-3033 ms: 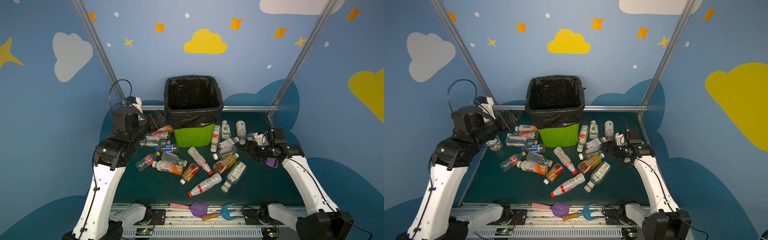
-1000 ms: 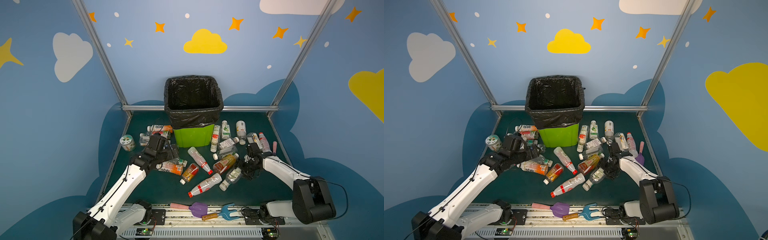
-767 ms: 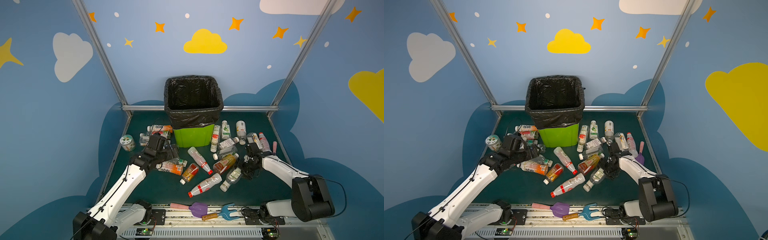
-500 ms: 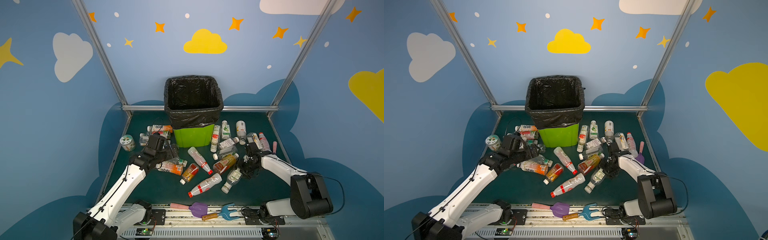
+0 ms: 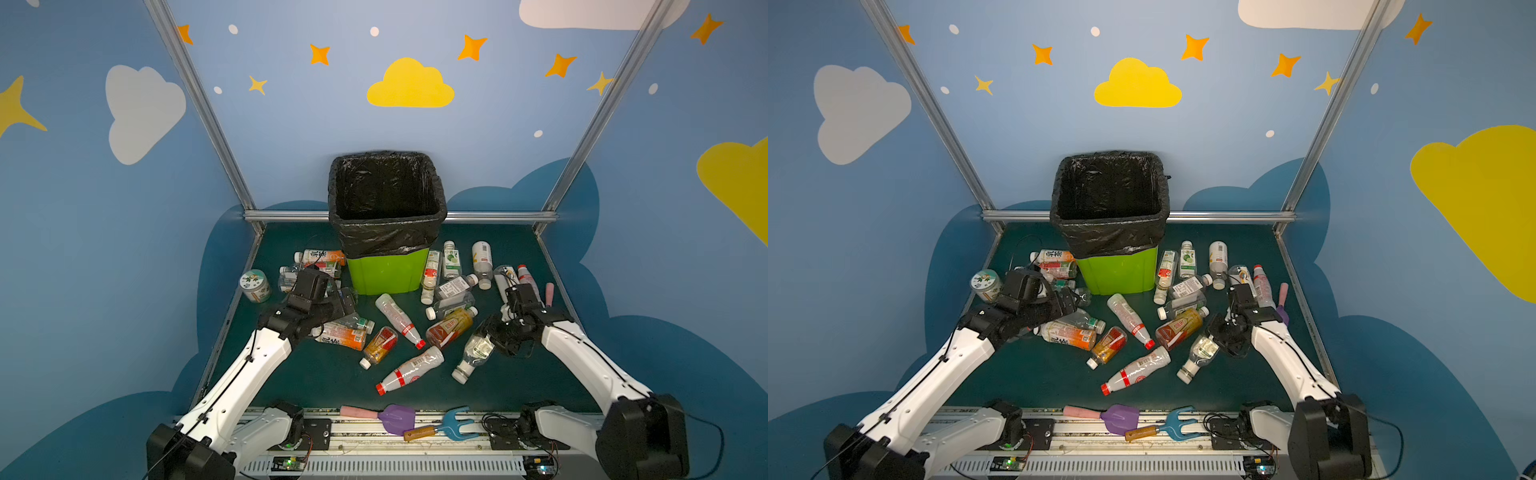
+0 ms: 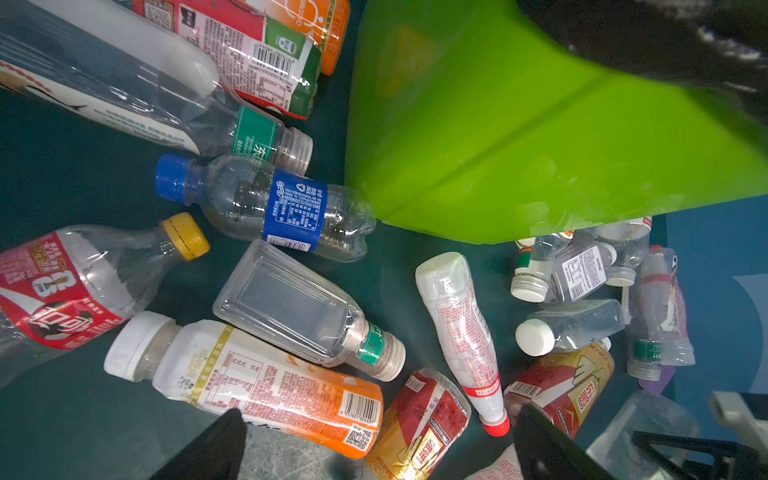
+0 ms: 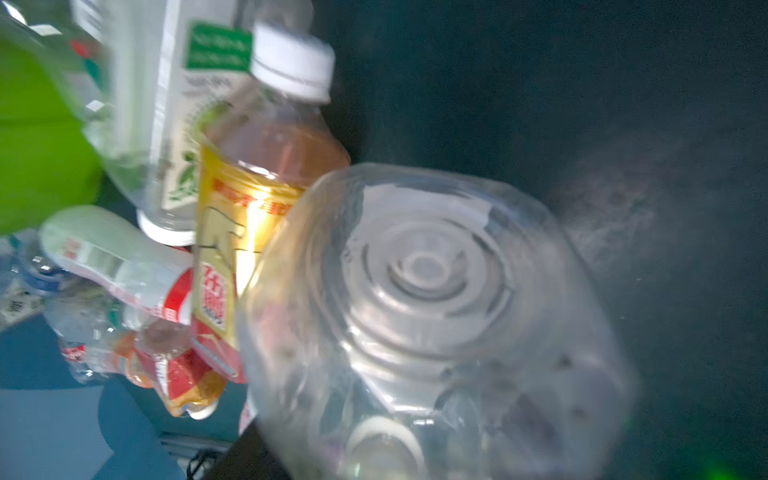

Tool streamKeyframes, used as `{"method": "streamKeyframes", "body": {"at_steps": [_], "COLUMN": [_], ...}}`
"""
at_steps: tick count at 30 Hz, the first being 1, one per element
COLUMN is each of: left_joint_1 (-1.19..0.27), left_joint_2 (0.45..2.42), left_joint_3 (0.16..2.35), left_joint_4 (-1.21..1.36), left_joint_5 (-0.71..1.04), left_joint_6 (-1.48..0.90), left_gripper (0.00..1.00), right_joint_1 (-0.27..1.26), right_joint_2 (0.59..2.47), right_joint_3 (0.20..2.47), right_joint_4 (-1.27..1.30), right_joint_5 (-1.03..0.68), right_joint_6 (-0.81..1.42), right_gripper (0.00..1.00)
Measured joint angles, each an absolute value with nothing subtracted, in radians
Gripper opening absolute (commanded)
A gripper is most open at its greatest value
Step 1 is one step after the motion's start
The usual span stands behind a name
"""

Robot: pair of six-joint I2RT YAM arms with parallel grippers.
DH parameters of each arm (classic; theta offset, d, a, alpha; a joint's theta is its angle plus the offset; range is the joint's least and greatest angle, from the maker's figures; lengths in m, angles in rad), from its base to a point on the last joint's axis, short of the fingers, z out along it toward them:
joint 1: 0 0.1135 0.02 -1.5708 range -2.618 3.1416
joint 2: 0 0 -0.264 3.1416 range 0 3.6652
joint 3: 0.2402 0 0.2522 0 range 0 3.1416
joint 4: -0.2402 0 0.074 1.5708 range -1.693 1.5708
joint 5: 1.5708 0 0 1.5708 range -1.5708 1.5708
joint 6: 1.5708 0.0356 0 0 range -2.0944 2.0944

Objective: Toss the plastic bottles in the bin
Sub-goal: 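Close the right gripper on the clear labelled bottle and lift it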

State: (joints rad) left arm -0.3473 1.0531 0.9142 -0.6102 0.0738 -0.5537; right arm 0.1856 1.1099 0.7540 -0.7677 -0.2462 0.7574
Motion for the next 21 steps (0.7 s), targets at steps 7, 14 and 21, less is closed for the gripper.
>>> {"method": "streamKeyframes", "body": {"at_steps": [7,14,21], "left_joint_1": [-0.335,-0.316,-0.257], "left_joint_2": [1.066,1.092,1.092], "left_joint_3": [0.914,0.976,1.018], "left_joint_4": [-0.621,-0.667,-0.715], "left_joint_5": [0.073,0.061,0.063], "left_joint_6": [-0.554,-0.548,-0.551], "left_gripper": [1.00,1.00,1.00], "right_joint_1": [0.082,0.054,0.185], "right_joint_2": [0.831,0.929,1.332], "right_joint_3": [0.795,1.179,1.837], "right_joint_4": [-0.832,-0.771,-0.623], "right_joint_5": [-0.156,-0.139,-0.167], "right_joint_6": [0.810,0.800,0.743], "right_gripper": [0.57,0.57,0.63]}}
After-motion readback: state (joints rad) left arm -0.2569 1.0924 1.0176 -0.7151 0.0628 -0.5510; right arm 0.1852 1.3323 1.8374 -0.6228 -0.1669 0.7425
